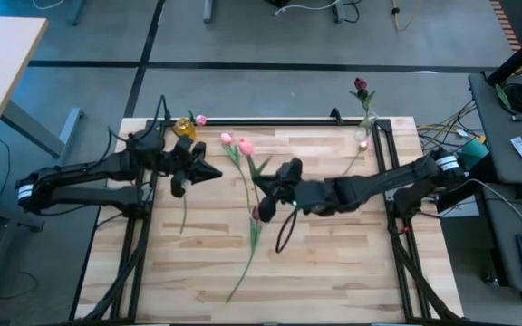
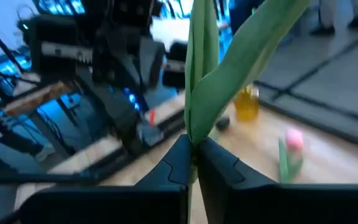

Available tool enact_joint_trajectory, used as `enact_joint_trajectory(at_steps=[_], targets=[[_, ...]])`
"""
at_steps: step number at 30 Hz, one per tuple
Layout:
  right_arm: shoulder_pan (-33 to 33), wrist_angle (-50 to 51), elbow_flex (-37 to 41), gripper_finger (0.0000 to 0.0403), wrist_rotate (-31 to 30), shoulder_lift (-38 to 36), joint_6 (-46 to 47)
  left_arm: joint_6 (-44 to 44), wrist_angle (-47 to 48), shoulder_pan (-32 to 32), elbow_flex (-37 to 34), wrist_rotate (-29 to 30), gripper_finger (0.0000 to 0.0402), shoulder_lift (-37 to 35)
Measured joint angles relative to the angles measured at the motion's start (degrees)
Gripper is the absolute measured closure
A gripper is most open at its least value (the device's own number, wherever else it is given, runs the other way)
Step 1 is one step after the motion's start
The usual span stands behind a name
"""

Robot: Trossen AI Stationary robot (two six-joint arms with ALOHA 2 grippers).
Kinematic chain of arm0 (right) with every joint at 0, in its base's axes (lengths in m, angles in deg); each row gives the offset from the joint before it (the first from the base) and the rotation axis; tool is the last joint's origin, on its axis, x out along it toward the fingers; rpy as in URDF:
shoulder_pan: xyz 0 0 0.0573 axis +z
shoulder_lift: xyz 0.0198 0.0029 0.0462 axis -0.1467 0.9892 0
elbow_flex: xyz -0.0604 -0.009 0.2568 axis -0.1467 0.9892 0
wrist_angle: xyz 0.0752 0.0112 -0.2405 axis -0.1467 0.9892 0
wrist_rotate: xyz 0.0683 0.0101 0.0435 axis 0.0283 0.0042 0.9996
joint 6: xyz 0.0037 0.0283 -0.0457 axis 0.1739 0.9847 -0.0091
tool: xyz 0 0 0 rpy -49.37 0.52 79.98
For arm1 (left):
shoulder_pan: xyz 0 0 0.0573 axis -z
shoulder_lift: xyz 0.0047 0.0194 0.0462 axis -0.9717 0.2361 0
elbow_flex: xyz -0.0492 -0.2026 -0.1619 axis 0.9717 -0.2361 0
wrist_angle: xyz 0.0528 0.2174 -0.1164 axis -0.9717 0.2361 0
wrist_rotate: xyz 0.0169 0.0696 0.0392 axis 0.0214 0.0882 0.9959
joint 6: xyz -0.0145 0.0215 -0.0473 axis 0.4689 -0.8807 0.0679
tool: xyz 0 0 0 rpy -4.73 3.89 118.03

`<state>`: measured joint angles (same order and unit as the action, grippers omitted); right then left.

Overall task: Sort flowers into vase by color
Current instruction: Put the pink tulip into the yellow vase

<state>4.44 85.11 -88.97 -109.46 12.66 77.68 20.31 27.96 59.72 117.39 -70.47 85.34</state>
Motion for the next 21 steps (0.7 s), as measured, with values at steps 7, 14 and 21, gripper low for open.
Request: enact_joint_trajectory(at_steps=[7,14,21], targets=[[-1.93,-6.75,0.0,0.039,3.91,0.13,-7.16,-3.69,-0.07,0.0,8.67,-0.98,0.0335,7.44],[-2.01,-9.88,0.0,0.039,3.88,0.13,-11.28,-5.39,-0.26,0.0,16.0,-4.1,0.0273,13.81],[-2.05,-10.52,0.0,0.039,3.84,0.13,-12.61,-5.39,0.0,0.0,20.08,-7.8,0.026,19.64]])
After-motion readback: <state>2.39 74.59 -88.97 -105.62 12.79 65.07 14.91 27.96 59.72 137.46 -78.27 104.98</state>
